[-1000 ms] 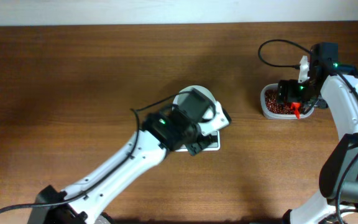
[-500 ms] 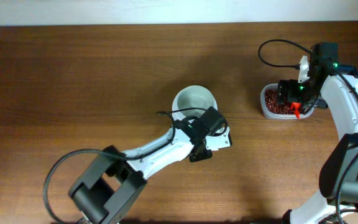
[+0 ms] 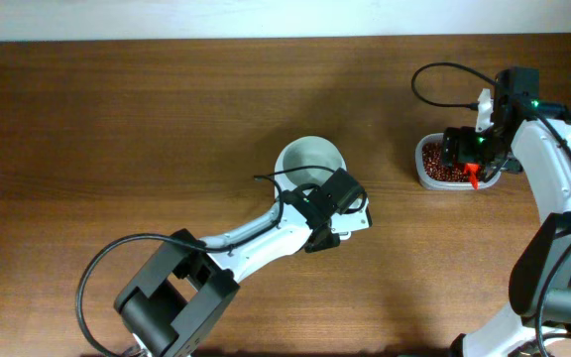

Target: Scoop item into bowl and weigh 50g on scale

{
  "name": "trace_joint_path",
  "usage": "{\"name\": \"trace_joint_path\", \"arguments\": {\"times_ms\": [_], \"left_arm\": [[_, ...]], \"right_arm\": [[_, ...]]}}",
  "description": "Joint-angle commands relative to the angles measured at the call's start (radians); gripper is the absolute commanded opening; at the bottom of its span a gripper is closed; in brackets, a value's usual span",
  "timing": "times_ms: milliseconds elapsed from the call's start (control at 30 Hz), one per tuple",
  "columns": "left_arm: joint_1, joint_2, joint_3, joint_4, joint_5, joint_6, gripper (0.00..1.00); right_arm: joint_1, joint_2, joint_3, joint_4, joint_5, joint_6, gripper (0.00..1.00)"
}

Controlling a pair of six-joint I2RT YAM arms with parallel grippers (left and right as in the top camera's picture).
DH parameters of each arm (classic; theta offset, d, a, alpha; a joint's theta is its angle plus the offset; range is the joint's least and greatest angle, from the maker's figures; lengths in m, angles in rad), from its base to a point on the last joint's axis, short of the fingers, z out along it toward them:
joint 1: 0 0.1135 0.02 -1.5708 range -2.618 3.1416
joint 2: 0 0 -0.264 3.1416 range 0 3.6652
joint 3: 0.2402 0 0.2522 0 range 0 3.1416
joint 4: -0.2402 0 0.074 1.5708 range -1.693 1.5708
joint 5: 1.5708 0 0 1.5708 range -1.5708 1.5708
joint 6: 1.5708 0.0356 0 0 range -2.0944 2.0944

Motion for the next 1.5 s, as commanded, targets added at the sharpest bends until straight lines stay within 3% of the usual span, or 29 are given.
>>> {"name": "trace_joint_path", "arguments": {"times_ms": [0,667,900,1067,1367,1467], "left_arm": [[0.003,0.088,-0.024,-0.002,-0.004,0.016,0.00],[0.035,0.096,-0.013,0.019,-0.037,0.015,0.00],[0.036,-0.203,0.133,-0.217,0.253,-0.008,0.00],[0.050,-0.352,0.133,-0.213,0.244,-0.042,0.00],[0.333,-0.358,0.143,-0.054,0.245,-0.446,0.00],[0.484,-0.358,0.143,0.024,0.244,-0.573,0.00]], "right_arm": [[0.005,0.005,0.001,-0.001,0.005,-0.002,0.99],[0.005,0.005,0.001,-0.001,0.005,-0.002,0.99],[0.005,0.005,0.001,-0.001,0.005,-0.002,0.99],[0.005,0.005,0.001,0.000,0.005,-0.002,0.99],[0.005,0.005,0.001,-0.001,0.005,-0.002,0.99],[0.005,0.005,0.001,-0.001,0.005,-0.002,0.99]]}}
